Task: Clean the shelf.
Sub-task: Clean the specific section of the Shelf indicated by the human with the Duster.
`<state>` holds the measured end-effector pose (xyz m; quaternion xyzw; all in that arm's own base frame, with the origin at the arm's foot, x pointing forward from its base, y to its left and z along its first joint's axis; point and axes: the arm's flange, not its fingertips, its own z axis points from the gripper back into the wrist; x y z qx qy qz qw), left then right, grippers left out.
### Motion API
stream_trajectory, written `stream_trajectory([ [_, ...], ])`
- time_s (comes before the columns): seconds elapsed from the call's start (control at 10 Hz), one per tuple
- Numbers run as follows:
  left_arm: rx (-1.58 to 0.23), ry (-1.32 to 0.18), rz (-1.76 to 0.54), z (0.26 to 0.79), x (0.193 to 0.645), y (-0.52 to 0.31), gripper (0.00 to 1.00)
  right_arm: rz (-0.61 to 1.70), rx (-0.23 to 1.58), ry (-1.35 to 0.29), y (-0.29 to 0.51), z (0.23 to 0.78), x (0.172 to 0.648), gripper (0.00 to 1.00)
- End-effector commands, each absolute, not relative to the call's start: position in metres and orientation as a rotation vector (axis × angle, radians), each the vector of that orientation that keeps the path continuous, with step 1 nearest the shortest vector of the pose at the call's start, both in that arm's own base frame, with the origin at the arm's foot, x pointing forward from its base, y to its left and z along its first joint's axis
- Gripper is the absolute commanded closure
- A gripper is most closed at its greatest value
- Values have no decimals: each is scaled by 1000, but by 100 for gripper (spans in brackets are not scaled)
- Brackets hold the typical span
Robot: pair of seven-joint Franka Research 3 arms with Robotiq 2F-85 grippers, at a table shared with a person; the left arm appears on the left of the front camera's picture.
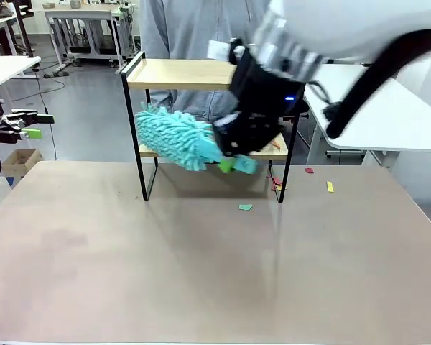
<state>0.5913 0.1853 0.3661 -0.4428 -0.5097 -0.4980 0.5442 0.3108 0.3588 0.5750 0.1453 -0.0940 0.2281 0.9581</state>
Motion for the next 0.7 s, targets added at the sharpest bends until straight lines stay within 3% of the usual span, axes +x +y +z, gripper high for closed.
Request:
stream_trajectory([
  [0.0,-1050,-1212,-1185,368,591,185,0,275,180,-239,405,582,325,87],
  [0.6,-1050,-1212,-1185,368,591,185,0,124,93,-314,486,569,347,87],
])
